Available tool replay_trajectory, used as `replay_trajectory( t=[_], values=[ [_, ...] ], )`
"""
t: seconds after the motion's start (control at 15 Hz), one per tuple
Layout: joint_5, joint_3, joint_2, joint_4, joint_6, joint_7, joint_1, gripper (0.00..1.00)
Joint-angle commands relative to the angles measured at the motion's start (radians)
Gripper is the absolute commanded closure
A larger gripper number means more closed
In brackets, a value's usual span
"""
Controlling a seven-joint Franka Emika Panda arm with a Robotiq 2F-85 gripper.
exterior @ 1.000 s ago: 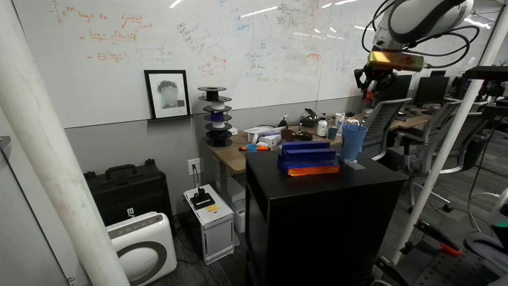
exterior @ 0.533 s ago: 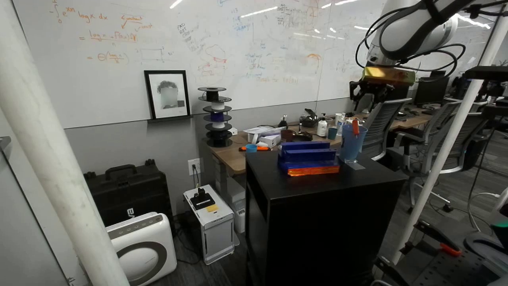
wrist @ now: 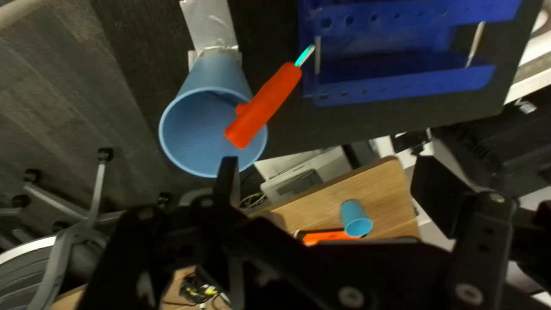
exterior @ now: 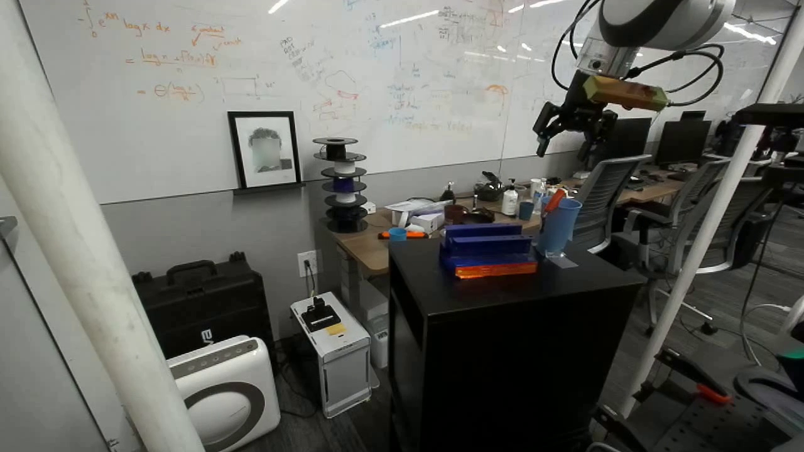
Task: Pick up the orange object tool and put it in the cup
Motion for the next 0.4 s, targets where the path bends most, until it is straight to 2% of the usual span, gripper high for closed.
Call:
replay_trajectory(
  t=[0.0,0.2,0.27,0.33],
  values=[
    [0.121,-0.039,-0.085,0.012,-0.165,-0.206,0.070,0.00],
    [0.154,-0.053,-0.108,0.025,-0.303,-0.297,0.084,0.00],
    [0.127,-0.030,-0.088,0.012,-0.242,-0.234,0.066,0.00],
    [0.129,-0.034,-0.096,0.013,-0.270,-0.252,0.068,0.00]
  ],
)
